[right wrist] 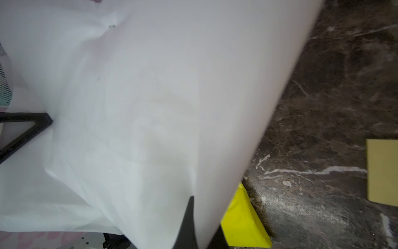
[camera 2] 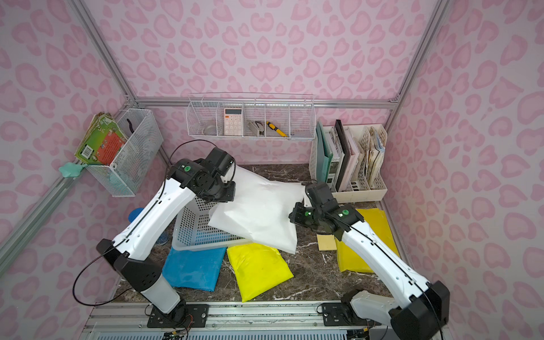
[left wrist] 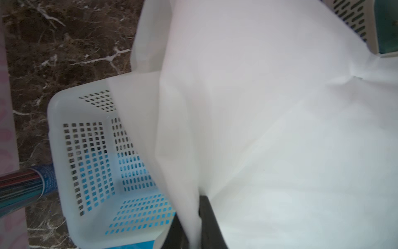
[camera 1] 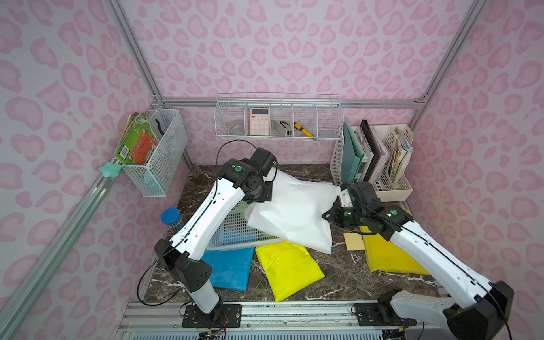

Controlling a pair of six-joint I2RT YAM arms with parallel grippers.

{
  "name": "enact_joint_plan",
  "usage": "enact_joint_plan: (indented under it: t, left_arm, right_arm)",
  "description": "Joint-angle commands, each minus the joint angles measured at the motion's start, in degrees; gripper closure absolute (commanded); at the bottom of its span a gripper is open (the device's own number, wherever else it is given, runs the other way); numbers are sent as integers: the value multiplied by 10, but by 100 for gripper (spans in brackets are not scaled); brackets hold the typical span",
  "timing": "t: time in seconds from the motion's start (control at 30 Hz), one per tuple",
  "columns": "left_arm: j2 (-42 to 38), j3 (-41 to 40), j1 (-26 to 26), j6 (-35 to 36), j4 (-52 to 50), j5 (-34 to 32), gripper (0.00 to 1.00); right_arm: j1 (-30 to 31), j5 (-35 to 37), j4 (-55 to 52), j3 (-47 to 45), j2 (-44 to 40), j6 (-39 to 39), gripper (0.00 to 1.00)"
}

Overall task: Put the folded raincoat in the basket
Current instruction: Pick up the raincoat from the center of the board, then place the raincoat in the basket.

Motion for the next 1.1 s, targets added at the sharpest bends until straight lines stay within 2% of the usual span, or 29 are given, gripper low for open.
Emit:
enact_joint_plan:
  t: [0.0,0.17,0.27,0.43,0.9,1.07]
  left_arm:
    - [-92,-98,49,-17,22,-24,100]
    - [-200,-223,145,-18,47,-3,100]
    - [-222,-247,172,-19,46,12,100]
    - [-235,-278,186,-12,48,8,100]
    - [-230,-299,194,-10,68,19,100]
    - [-221,-305,201,-15,71,-11,100]
  right_arm:
    - [38,21,54,60,74,-5,100]
    - [64,-1,55,151,181,-27,100]
    - [73,-18,45,191,231,-36,100]
    - [78,-34,25,238,289,-51,100]
    - [74,-30,20,241,308,-64,100]
    - [72,-42,18,267,332,-63,100]
